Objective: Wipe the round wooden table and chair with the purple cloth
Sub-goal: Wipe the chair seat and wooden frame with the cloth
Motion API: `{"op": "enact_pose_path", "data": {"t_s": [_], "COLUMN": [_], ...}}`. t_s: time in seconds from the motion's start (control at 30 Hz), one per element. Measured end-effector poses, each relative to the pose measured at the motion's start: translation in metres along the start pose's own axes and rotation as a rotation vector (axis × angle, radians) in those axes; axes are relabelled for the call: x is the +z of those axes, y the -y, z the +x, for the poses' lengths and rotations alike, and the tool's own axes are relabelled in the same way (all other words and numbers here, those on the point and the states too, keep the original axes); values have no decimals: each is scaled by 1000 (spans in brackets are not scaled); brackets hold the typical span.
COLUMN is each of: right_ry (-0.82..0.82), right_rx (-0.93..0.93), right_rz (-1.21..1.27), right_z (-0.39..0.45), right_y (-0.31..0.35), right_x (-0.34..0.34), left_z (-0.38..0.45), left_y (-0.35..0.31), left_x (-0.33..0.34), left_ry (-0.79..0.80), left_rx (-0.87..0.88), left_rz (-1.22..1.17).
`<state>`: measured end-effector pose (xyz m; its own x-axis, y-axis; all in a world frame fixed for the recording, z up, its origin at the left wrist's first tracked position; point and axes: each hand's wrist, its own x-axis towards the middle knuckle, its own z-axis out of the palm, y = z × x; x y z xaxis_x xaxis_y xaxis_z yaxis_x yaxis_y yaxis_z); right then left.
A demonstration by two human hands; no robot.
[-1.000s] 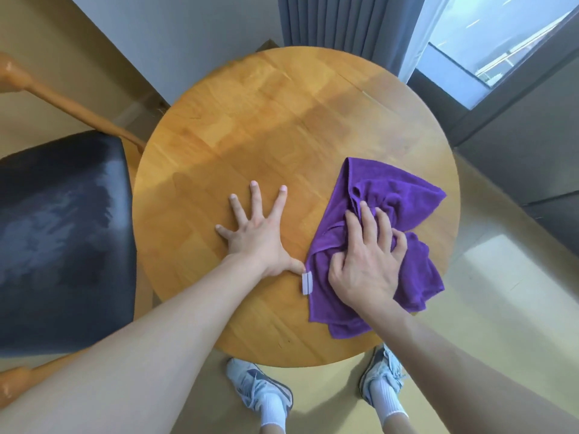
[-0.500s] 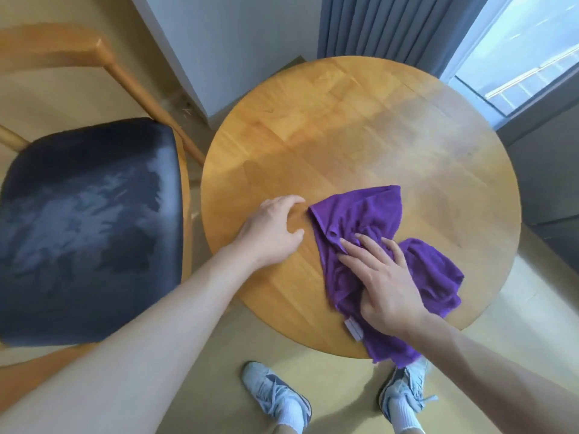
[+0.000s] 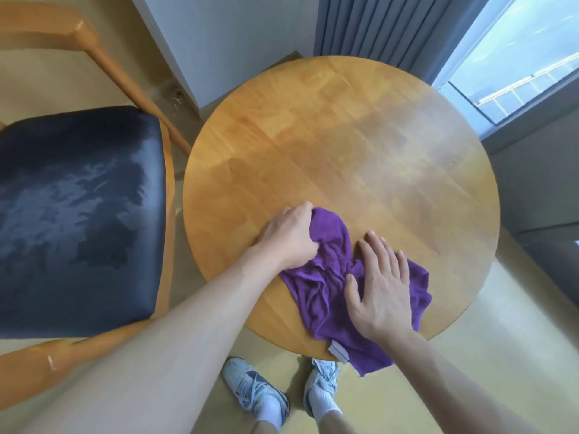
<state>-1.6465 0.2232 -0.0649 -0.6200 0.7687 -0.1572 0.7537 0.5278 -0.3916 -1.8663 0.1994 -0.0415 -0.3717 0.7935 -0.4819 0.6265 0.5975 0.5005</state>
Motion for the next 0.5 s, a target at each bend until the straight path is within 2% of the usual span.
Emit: {"op": "enact_pose_path", "data": {"t_s": [0.1, 0.17, 0.27, 0.37, 0.5], "right_ry": [-78, -106, -92, -54, -48], "right_rx": [-62, -92, -200, -344, -467], "right_rz": [32, -10, -97, -133, -122], "right_z": [2, 7, 24, 47, 72], "right_y": [10, 16, 38, 75, 128], "right_x": [13, 19, 27, 41, 62], "left_z": [-27, -49, -83, -102, -112], "left_y": [18, 40, 73, 111, 164], "left_x": [-10, -19, -38, -61, -98], "left_ry": [-140, -173, -178, -145, -142], "left_rx": [39, 29, -107, -266, -410], "left_rz": [-30, -173, -361, -379, -521]}}
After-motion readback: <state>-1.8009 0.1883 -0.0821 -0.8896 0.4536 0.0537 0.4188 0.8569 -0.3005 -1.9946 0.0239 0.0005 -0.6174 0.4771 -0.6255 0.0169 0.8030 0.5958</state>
